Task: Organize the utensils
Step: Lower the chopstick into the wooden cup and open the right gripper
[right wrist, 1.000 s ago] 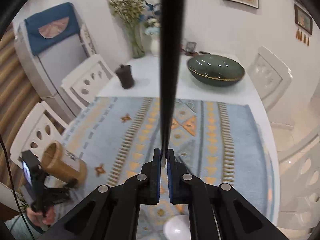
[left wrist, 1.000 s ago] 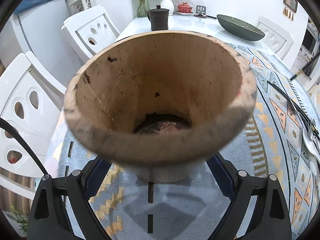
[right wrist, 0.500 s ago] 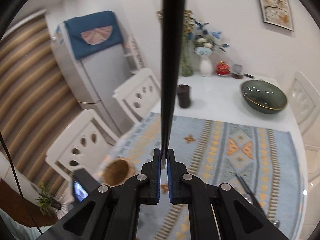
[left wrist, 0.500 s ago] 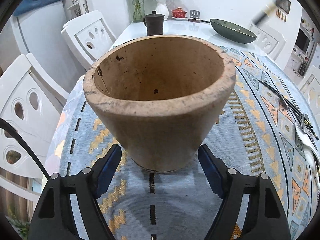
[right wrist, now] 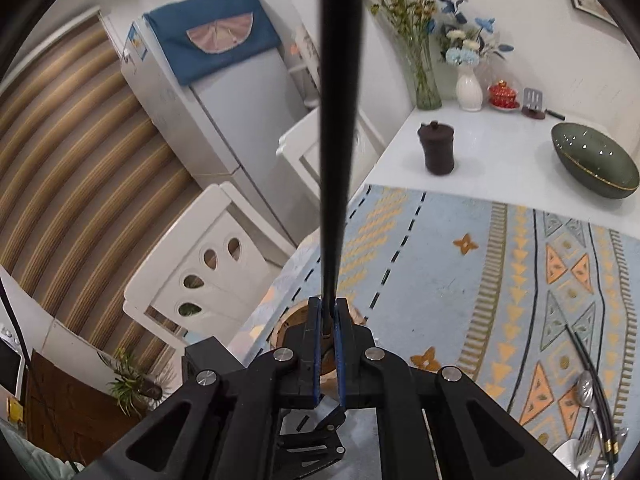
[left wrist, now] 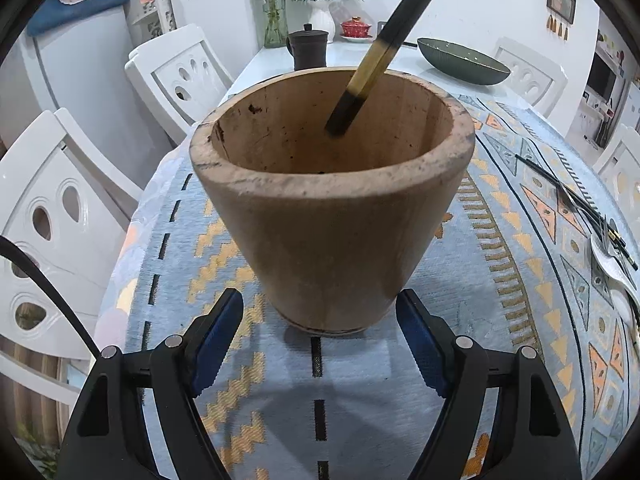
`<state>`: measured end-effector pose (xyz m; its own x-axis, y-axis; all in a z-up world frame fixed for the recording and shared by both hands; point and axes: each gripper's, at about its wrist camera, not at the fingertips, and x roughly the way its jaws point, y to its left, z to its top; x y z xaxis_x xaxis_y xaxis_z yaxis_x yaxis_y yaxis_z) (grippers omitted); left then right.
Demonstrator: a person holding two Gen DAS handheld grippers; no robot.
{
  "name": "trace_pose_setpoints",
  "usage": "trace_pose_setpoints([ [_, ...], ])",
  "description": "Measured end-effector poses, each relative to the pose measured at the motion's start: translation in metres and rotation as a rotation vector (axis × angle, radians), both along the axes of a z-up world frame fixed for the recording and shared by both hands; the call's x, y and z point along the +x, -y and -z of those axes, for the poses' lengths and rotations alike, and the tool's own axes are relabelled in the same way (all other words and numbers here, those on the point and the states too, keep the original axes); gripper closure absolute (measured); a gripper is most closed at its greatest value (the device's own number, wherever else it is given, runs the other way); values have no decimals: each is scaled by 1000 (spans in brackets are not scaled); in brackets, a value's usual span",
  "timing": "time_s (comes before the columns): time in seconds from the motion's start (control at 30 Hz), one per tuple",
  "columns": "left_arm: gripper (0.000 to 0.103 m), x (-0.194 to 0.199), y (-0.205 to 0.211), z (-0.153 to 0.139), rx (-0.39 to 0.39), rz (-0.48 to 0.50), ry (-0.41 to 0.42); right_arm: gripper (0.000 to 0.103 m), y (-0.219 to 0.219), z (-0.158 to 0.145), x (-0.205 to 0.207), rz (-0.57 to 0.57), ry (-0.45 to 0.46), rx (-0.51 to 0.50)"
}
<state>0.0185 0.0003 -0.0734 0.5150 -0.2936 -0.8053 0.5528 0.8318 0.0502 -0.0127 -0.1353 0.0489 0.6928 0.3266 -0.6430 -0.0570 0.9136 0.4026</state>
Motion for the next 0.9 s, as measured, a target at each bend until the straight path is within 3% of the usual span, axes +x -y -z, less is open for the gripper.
trace_pose_setpoints([
  [0.3,26,-1,0,1,-4,7,3,98,-12,13,15,-12,-100,-43],
  [0.67,25,-1,7,0,20,20,4,96,-9,21,28,-12,-182,-1],
  [0.9,25,0,8,-2,30,16,-1,93,8,13,20,22,-138,69],
])
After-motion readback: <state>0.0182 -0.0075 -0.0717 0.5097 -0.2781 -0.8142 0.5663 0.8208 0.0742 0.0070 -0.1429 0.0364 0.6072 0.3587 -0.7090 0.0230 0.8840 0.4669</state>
